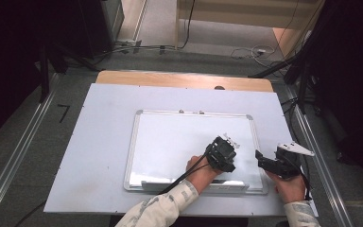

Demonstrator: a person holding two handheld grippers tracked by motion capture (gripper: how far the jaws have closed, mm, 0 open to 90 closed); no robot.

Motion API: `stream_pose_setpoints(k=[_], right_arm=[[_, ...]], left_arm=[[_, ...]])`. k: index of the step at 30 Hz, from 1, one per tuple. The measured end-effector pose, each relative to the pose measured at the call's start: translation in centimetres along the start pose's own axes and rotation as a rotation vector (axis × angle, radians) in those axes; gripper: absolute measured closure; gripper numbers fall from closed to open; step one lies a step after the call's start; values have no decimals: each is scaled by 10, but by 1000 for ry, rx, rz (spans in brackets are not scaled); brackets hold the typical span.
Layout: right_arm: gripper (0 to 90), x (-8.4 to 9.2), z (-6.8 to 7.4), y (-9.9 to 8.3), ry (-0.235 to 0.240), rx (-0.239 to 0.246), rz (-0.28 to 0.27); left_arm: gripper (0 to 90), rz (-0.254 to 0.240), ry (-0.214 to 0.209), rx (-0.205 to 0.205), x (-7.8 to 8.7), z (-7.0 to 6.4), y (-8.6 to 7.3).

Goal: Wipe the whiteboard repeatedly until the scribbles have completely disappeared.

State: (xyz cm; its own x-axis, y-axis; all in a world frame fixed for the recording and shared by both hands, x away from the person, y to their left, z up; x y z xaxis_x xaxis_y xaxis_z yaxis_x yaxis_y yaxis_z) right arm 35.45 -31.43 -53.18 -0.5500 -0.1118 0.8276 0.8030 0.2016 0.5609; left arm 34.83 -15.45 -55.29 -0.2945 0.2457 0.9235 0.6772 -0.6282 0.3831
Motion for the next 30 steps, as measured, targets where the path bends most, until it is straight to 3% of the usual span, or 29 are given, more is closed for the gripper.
stream_pose_setpoints(k=[7, 17, 22, 30], right_arm=[[147, 1, -2, -1, 3, -5, 0], [147, 1, -3, -2, 1, -6, 0], [147, 1, -3, -2, -1, -7, 0], [147, 0, -2, -2, -5, -2, 4]], left_arm=[[410, 2, -1, -6, -3, -9, 9], [409, 1, -4, -22, -3, -7, 8], [409, -3, -5, -13, -2, -1, 4], [409, -4, 7, 17, 5, 22, -13]])
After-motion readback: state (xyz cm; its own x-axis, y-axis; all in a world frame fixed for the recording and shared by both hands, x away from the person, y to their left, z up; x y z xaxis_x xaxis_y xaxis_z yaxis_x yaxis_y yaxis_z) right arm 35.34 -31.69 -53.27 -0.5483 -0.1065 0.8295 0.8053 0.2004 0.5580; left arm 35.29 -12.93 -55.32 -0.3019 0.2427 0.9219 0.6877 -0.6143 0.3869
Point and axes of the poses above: each handheld gripper's, and its own axes: x roughly backward along the jaws, y roughly out of its top, z roughly to its left, the point moved 9 cm from there along -x, roughly forward along the jaws, and after that the axes turned 15 degrees about z, right-handed, at the moved point
